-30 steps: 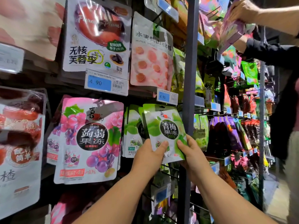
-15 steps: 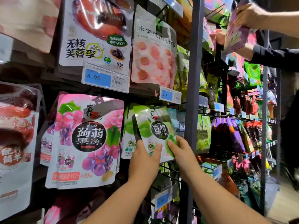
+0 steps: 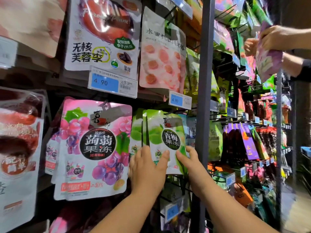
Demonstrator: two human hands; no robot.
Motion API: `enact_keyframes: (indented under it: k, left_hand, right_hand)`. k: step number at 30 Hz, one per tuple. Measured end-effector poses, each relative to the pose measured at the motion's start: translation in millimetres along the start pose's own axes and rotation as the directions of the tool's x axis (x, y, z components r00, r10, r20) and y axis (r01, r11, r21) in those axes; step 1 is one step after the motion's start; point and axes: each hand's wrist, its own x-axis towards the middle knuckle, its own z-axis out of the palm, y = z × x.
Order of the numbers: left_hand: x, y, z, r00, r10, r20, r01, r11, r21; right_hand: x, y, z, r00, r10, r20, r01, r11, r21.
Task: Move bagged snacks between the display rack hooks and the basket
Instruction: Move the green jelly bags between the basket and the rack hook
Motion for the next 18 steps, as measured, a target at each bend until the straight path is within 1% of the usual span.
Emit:
enact_keyframes:
  k: [2, 5, 7, 10, 13, 16, 18]
  left_hand:
    - [0.3, 1.5, -2.3, 1.000, 0.014, -0.026, -0.017, 0.994, -0.109]
    - [-1.2, 4.8, -7.8, 0.997, 0.046, -0.069, -0.065, 0.950, -0.305]
    - [-3.4, 4.2, -10.5, 0.994, 0.073, -0.085, -0.098, 0.937, -0.336]
    - [-3.3, -0.8, -8.7, 0.989, 0.128, -0.077, -0.144, 0.952, -0.272]
    - [-1.9, -3.2, -4.4, 0.985, 0.171, -0.016, -0.171, 0.967, -0.190]
    - [-2.1, -5.2, 0.8, 0.985, 0.144, 0.092, -0.131, 0.982, -0.134]
    - [-0.2, -8.7, 4.9, 0.983, 0.123, 0.136, -0.112, 0.990, -0.091]
  right_hand:
    - [-4.7, -4.3, 2.1, 1.000, -0.016, 0.001, 0.016, 1.000, 0.010]
    - [-7.3, -7.1, 3.6, 0.999, -0.036, -0.004, 0.036, 0.999, -0.013]
    - [-7.9, -8.4, 6.7, 0.999, -0.037, -0.023, 0.035, 0.997, -0.068]
    - [-8.6, -8.4, 10.9, 0.995, -0.055, -0.084, 0.037, 0.979, -0.202]
    - [-9.4, -7.9, 15.8, 0.991, -0.120, -0.061, 0.092, 0.935, -0.343]
    - [-7.1, -7.1, 17.2, 0.994, -0.106, -0.034, 0.085, 0.919, -0.385]
    - [-3.4, -6.5, 18.3, 0.995, -0.094, -0.038, 0.072, 0.917, -0.391]
